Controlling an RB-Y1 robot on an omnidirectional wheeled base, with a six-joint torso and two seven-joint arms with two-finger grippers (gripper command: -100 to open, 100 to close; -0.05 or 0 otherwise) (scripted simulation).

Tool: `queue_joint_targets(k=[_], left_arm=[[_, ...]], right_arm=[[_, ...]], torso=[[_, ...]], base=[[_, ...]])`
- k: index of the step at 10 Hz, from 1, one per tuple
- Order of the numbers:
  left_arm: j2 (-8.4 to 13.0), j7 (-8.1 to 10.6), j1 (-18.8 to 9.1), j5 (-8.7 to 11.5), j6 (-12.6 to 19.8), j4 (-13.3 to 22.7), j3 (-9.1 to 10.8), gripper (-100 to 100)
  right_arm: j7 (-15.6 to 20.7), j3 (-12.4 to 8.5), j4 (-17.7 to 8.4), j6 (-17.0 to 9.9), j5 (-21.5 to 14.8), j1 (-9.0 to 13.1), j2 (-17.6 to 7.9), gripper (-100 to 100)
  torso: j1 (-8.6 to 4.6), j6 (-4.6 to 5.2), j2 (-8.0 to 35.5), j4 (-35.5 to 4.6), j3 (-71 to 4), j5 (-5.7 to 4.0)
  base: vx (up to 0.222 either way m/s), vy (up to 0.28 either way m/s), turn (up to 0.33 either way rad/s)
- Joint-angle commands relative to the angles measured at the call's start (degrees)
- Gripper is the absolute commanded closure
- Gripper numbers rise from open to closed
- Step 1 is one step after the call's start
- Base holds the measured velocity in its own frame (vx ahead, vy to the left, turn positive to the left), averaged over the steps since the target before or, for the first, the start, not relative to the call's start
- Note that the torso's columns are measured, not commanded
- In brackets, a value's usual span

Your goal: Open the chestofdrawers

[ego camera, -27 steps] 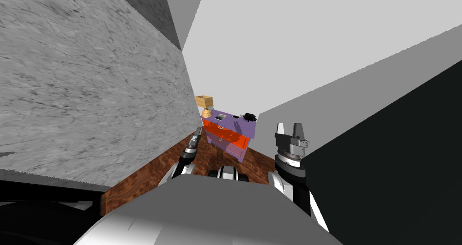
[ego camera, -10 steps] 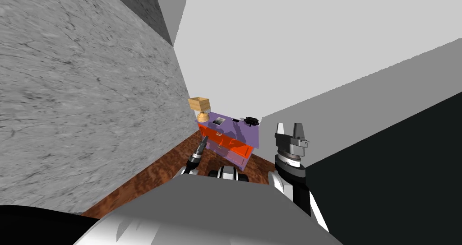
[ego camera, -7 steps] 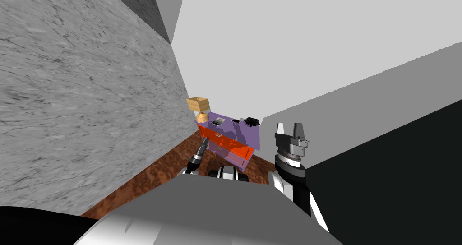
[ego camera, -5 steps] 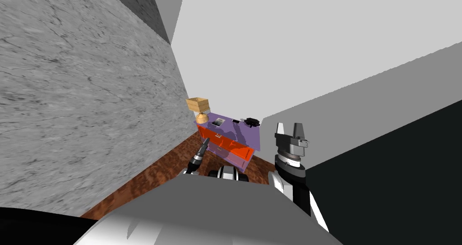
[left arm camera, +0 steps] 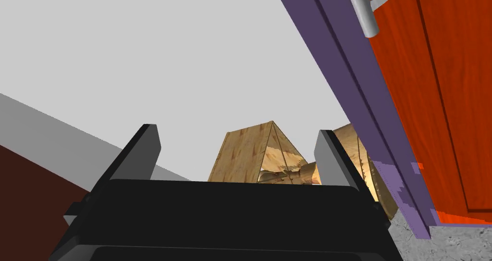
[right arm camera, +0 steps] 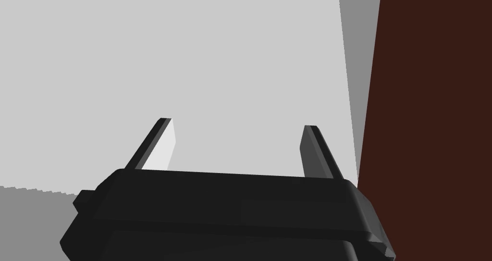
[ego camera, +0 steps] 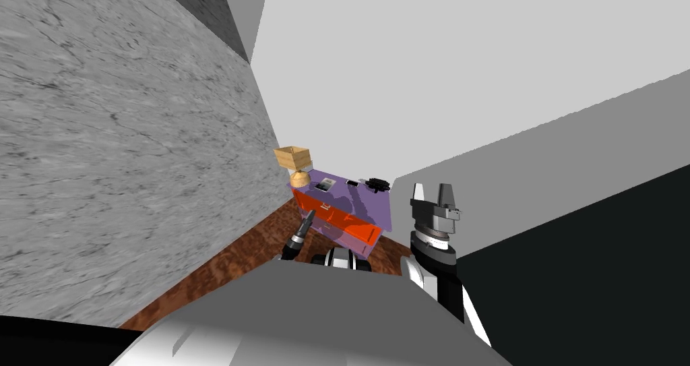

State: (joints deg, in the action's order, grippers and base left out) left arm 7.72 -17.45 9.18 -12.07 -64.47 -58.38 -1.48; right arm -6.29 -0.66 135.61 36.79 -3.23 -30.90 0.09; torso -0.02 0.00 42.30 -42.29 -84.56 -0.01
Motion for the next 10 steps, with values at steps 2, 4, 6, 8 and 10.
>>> queue_joint_targets(k=[2, 4, 6, 8, 10], left_arm=[[-0.37, -0.65, -1.02, -0.64, -1.13, 4.40, -0.26, -100], [-0.66, -1.09, -1.83, -1.01, -2.07, 7.35, -0.38, -100], [-0.98, -1.51, -2.59, -1.36, -2.96, 9.52, -0.50, -100], [-1.34, -1.90, -3.31, -1.68, -3.79, 12.75, -0.61, -100], [-1.71, -2.26, -3.97, -1.99, -4.56, 15.16, -0.70, -100]], right_arm=[[0.00, 0.00, 0.00, 0.00, 0.00, 0.00, 0.00, 0], [0.00, 0.00, 0.00, 0.00, 0.00, 0.01, 0.00, 0], [0.00, 0.00, 0.00, 0.00, 0.00, 0.01, 0.00, 0], [0.00, 0.00, 0.00, 0.00, 0.00, 0.01, 0.00, 0], [0.00, 0.00, 0.00, 0.00, 0.00, 0.01, 0.00, 0]], torso=[[0.03, -0.01, 0.01, 0.00, 0.00, 0.01], [-0.02, 0.02, 0.09, -0.03, 0.06, -0.01], [0.01, 0.00, 0.06, -0.02, 0.04, 0.00], [0.05, 0.00, -0.06, 0.02, -0.04, 0.02], [0.02, 0.00, -0.03, 0.01, -0.02, 0.01]], base=[[0.057, 0.015, -0.006], [0.021, 0.011, -0.033], [0.008, 0.008, -0.025], [0.016, 0.020, -0.058], [0.014, 0.017, -0.050]])
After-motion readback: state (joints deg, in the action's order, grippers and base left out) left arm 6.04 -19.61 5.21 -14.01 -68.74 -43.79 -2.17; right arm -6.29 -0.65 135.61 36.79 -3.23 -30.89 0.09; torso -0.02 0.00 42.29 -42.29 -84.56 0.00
